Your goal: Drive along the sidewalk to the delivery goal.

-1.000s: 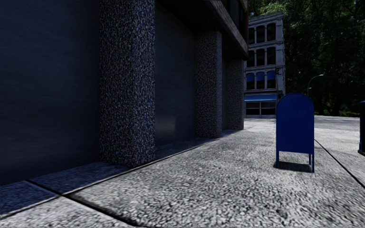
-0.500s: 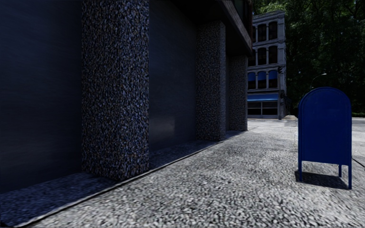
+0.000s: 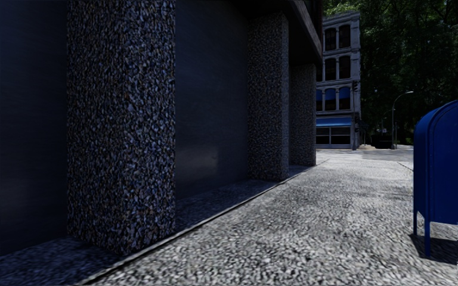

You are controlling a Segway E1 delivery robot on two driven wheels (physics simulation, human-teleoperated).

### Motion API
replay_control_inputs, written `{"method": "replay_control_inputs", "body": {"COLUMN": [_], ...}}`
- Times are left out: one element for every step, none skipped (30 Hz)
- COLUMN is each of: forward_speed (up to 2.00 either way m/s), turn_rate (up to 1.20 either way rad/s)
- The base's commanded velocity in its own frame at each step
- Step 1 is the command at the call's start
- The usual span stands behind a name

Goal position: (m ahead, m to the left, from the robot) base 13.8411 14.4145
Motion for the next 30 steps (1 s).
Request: {"method": "replay_control_inputs", "body": {"forward_speed": [1.1, 1.1, 1.1, 1.1, 1.1, 1.1, 1.1, 1.1, 1.1, 1.1, 1.1, 1.1, 1.1, 1.1, 1.1, 1.1, 1.1, 1.1, 1.1, 1.1, 1.1, 1.1, 1.1, 1.1, 1.1, 1.1, 1.1, 1.1, 1.1, 1.1], "turn_rate": [-0.29, -0.39, -0.45, -0.46, -0.46, -0.47, -0.47, -0.47, -0.47, -0.47, -0.47, -0.47, -0.39, -0.39, 0.0, 0.0, 0.0, 0.0, 0.0, 0.0, 0.0, 0.0, 0.0, 0.0, 0.0, -0.12, -0.12, -0.51, -0.67, -0.8]}}
